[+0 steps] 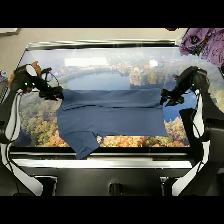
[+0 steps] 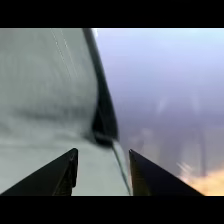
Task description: Fold the clothes and pants, and hang the long-sleeved shirts on hangers.
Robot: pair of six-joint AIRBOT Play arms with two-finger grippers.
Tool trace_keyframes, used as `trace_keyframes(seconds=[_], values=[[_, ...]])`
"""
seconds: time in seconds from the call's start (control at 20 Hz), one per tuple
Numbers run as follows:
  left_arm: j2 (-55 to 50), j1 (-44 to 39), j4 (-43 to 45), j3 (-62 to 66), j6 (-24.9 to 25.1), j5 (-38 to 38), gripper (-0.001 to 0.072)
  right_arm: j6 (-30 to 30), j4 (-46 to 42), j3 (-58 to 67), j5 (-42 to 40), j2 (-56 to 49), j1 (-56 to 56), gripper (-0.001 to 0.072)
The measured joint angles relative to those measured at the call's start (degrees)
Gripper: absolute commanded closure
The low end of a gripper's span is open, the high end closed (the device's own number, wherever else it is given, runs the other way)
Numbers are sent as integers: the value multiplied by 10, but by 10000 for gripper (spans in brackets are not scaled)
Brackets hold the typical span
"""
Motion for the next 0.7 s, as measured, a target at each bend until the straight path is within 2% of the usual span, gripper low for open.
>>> trace_keyframes(seconds=[0.15, 0.25, 0.45, 0.7], values=[[54, 35, -1, -23, -10, -3, 254, -22, 11, -12, 1, 44, -32, 340], [111, 66, 0, -92, -17, -4, 255, -45, 48, -56, 5, 83, -73, 340], [276, 115, -40, -356, -25, 44, 254, -88, 118, -219, 30, 175, -157, 340], [468, 130, -148, -681, -24, 122, 254, -113, 150, -372, 67, 251, -194, 340]])
